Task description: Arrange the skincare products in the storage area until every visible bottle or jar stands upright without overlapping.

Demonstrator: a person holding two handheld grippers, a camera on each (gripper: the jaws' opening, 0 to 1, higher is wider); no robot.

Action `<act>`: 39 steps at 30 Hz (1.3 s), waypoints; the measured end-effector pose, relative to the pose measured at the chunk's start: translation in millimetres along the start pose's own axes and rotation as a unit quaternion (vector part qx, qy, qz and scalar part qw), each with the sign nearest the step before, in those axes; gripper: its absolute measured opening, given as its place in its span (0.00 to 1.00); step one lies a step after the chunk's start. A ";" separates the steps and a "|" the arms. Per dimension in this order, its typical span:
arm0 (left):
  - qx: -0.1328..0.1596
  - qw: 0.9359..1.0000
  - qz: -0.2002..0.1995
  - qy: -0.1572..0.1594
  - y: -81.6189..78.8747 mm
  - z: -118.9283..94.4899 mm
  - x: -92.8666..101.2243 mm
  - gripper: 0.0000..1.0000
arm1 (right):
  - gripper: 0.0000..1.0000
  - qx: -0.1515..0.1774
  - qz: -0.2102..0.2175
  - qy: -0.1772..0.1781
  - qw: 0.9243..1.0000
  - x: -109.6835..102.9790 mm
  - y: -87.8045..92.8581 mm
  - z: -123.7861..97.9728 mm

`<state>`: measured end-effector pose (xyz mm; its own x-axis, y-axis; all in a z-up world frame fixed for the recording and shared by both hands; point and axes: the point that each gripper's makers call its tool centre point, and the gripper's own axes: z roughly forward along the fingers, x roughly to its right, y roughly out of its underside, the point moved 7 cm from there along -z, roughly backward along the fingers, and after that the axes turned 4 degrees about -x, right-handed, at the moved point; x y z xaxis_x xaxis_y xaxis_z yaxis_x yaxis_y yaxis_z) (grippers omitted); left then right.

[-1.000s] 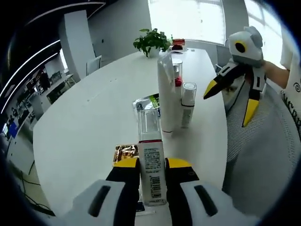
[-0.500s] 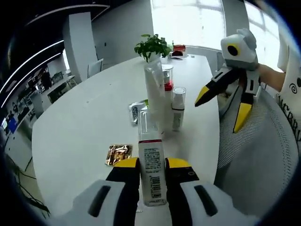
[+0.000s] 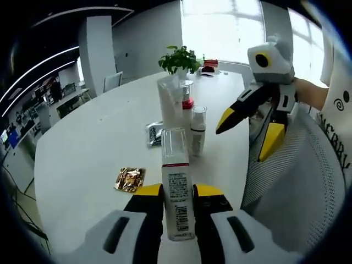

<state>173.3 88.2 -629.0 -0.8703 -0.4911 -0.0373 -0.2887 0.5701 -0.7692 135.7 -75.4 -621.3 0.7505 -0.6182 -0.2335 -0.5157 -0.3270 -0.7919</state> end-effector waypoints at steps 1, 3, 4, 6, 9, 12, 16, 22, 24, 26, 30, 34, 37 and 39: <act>0.001 1.000 -0.002 0.002 0.1 0.0 0.4 0.14 | 0.53 0.005 0.002 -0.001 1.000 -0.5 -1.8 0.4; 0.003 1.000 -0.005 0.003 0.0 -0.4 1.9 0.14 | 0.52 0.018 0.006 -0.002 1.000 -1.0 -5.7 0.6; 0.005 1.000 -0.006 0.003 0.2 -0.7 2.5 0.14 | 0.51 0.021 0.008 -0.005 1.000 -1.2 -7.0 0.6; 0.013 1.000 -0.012 0.006 -0.4 -1.3 4.1 0.14 | 0.51 0.030 0.017 -0.009 0.999 -1.3 -10.0 1.0; 0.024 0.999 -0.019 0.016 -2.0 -2.1 7.2 0.14 | 0.48 0.049 0.033 -0.015 0.998 -0.4 -13.5 1.6; 0.025 0.999 -0.022 0.018 -2.5 -2.2 11.3 0.14 | 0.46 0.058 0.033 -0.008 0.998 0.1 -15.1 1.4; 0.027 0.999 -0.032 0.025 -2.0 -0.4 16.0 0.14 | 0.44 0.079 0.057 -0.014 0.995 2.6 -17.2 2.7; 0.043 0.998 -0.037 0.038 -7.8 0.1 22.9 0.14 | 0.43 0.114 0.110 -0.030 0.987 8.7 -20.3 6.6; 0.046 0.997 -0.037 0.039 -9.0 0.0 23.5 0.14 | 0.40 0.129 0.129 -0.039 0.982 9.5 -21.5 7.1; 0.053 0.997 -0.041 0.045 -10.4 -0.5 25.0 0.14 | 0.38 0.134 0.152 -0.056 0.978 9.6 -21.1 8.3; 0.061 0.996 -0.045 0.054 -12.6 -1.3 28.4 0.14 | 0.37 0.143 0.175 -0.076 0.971 13.8 -19.1 11.0; 0.065 0.995 -0.045 0.055 -15.0 -2.1 31.7 0.14 | 0.35 0.170 0.210 -0.097 0.958 12.4 -22.8 11.0; 0.078 0.993 -0.060 0.069 -17.8 -2.4 35.6 0.14 | 0.32 0.177 0.216 -0.104 0.955 11.7 -23.6 11.6; 0.080 0.992 -0.065 0.075 -18.1 -2.1 36.9 0.14 | 0.32 0.177 0.216 -0.110 0.954 9.7 -24.2 12.2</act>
<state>145.6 61.1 -615.1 -0.8831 -0.4426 0.1556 -0.3460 0.3904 -0.8532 160.6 -64.7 -611.3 0.5882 -0.4627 -0.6632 -0.6545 0.2094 -0.7265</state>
